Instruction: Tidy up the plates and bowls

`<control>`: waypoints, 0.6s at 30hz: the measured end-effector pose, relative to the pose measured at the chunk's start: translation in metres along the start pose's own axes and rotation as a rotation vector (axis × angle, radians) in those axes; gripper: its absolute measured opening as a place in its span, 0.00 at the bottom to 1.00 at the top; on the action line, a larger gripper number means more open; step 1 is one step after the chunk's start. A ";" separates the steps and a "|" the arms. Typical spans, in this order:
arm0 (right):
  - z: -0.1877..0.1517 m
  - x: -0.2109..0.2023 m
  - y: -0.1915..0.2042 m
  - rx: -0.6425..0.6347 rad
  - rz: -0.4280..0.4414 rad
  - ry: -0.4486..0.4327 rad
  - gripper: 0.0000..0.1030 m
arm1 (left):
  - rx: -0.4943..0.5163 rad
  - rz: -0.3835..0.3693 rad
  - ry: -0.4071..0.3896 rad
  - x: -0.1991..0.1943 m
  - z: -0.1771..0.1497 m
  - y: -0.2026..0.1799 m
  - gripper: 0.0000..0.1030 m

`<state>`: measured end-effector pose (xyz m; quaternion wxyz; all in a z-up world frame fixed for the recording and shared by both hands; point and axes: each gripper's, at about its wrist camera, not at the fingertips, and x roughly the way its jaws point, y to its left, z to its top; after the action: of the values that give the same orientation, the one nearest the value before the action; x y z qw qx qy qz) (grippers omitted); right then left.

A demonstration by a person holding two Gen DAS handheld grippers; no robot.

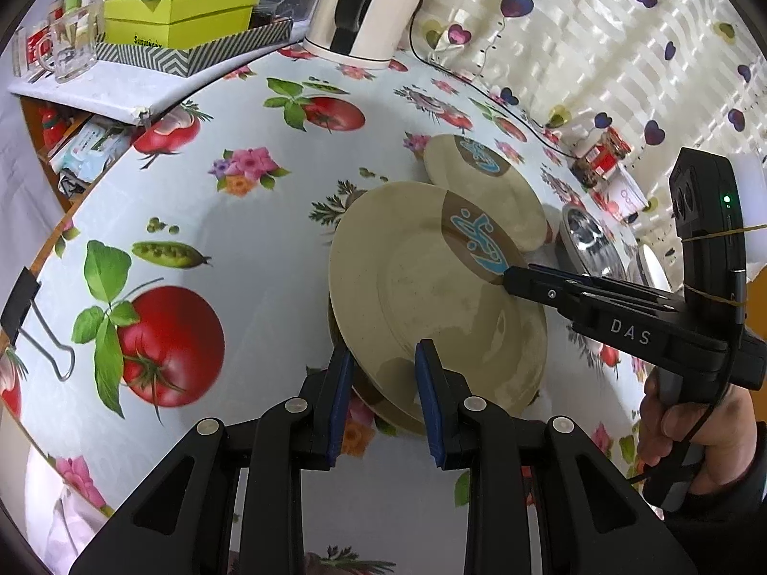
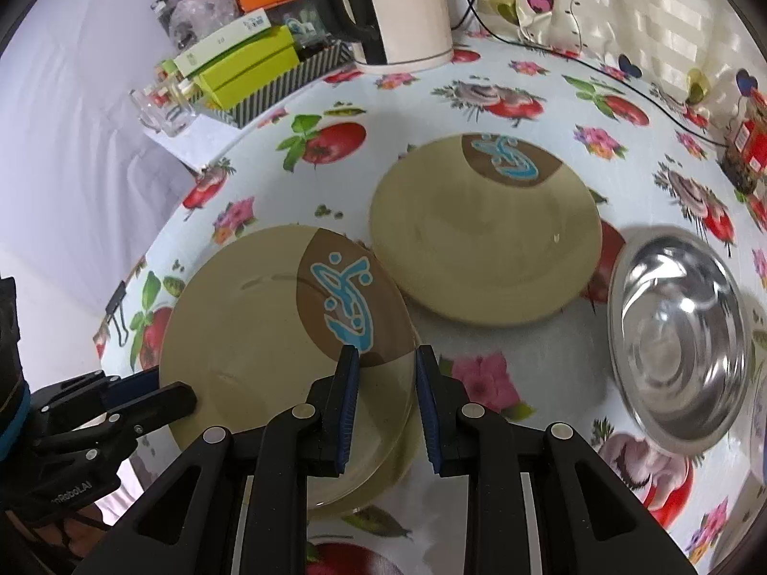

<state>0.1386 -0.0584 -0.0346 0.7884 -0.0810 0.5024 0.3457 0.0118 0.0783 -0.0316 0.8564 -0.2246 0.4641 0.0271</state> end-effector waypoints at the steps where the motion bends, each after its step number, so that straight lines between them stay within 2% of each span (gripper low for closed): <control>1: -0.002 0.000 0.000 0.001 -0.001 0.003 0.23 | 0.002 0.001 0.002 0.000 -0.001 -0.001 0.27; 18: -0.013 0.003 0.002 -0.027 -0.044 0.023 0.23 | 0.022 0.016 0.030 0.006 -0.008 -0.003 0.27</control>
<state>0.1284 -0.0612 -0.0432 0.7889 -0.1064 0.5047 0.3342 0.0101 0.0711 -0.0391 0.8515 -0.2117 0.4790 0.0252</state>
